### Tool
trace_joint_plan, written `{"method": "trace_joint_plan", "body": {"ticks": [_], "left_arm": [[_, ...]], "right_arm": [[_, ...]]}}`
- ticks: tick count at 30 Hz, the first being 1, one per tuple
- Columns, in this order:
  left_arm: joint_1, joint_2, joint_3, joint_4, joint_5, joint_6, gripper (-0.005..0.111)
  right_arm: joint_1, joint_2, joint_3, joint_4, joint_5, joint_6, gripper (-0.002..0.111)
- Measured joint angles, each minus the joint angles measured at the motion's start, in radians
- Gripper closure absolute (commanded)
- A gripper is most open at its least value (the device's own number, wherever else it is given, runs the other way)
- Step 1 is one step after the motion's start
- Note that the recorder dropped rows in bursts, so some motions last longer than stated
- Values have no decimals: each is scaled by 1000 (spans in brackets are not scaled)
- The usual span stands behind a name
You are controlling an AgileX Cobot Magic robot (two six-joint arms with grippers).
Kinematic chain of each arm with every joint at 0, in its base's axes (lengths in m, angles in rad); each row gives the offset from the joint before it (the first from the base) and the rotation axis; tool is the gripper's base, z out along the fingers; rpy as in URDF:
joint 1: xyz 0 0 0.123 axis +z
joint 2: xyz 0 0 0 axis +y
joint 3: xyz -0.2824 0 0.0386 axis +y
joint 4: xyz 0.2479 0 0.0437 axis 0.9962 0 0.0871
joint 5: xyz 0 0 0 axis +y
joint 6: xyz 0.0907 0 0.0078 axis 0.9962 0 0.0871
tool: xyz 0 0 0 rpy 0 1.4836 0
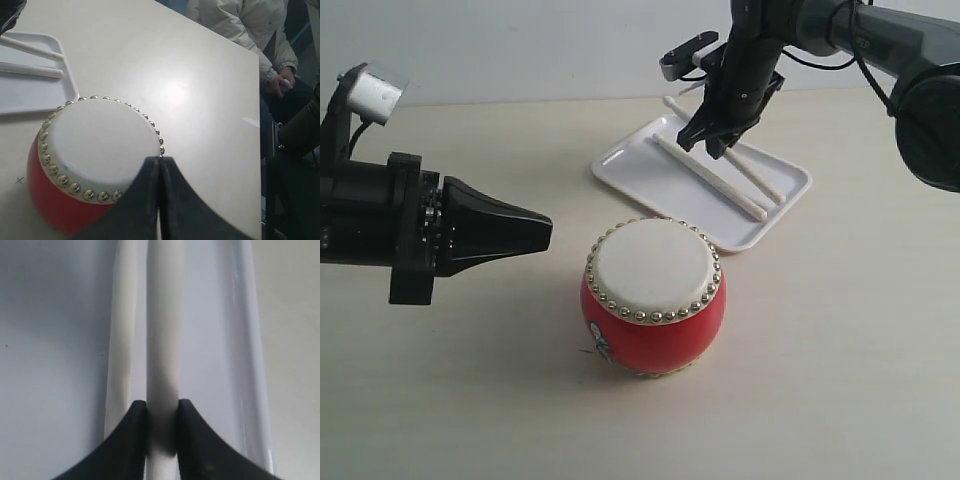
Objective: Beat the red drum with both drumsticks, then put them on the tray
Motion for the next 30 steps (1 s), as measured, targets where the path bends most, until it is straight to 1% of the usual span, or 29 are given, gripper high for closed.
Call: {"method": "trace_joint_plan", "body": {"ticks": [2,3,5,10,20,26,28,30], "left_arm": [[0,0,0,-2,0,0,107],[0,0,0,-2,0,1,107],[0,0,0,-2,0,3,107],[0,0,0,-6,0,3,107],[0,0,0,-6,0,3,107],[0,0,0,-6,0,3,107],[0,0,0,-16,-2,9,107],[0,0,0,-37,-24,17,107]], "right_arm": [[0,0,0,0,-6,0,102],[0,0,0,0,-5,0,97],[0,0,0,0,-5,0,92],[0,0,0,0,-5,0,87],[0,0,0,0,-5,0,81],[0,0,0,0,-7,2,82],[0,-4,0,-16,-14,22,88],[0,-22,0,-47,-9,69,101]]}}
